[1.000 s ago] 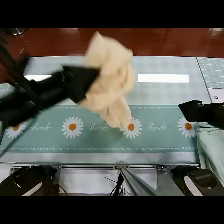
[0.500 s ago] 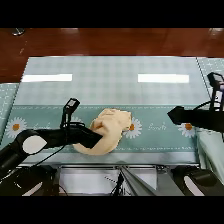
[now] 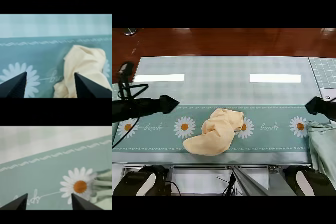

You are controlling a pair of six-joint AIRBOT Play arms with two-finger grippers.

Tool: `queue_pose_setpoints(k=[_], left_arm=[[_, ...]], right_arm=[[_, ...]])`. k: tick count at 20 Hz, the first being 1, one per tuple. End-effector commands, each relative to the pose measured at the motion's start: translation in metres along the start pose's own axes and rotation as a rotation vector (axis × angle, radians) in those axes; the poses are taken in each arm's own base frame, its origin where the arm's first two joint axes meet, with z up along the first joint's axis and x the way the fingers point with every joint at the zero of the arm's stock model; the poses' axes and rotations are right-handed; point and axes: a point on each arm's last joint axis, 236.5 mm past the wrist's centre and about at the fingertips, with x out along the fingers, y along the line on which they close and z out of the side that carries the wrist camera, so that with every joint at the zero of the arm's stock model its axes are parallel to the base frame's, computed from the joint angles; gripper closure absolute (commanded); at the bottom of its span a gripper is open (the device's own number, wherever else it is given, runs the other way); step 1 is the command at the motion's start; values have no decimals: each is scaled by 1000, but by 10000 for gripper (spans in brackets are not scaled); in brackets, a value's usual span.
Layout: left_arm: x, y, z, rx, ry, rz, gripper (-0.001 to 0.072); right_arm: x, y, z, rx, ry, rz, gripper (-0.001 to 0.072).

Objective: Fold the shirts.

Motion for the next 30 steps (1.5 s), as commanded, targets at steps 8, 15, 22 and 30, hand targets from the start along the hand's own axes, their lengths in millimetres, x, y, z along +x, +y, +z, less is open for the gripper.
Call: queue_pose_setpoints(k=[8, 15, 22, 30], left_arm=[[55, -83, -43, -378, 77, -688, 7], [117, -80, -110, -274, 470, -553, 7], [126, -106, -110, -113, 585, -657, 683], [120, -55, -2, -175, 317, -610, 683]], right_arm=[[81, 37, -128, 197, 293, 272, 87], [72, 88, -150, 42, 343, 359, 87], [82, 144, -178, 17, 434, 442, 87], [79, 214, -261, -62, 657, 559, 87]])
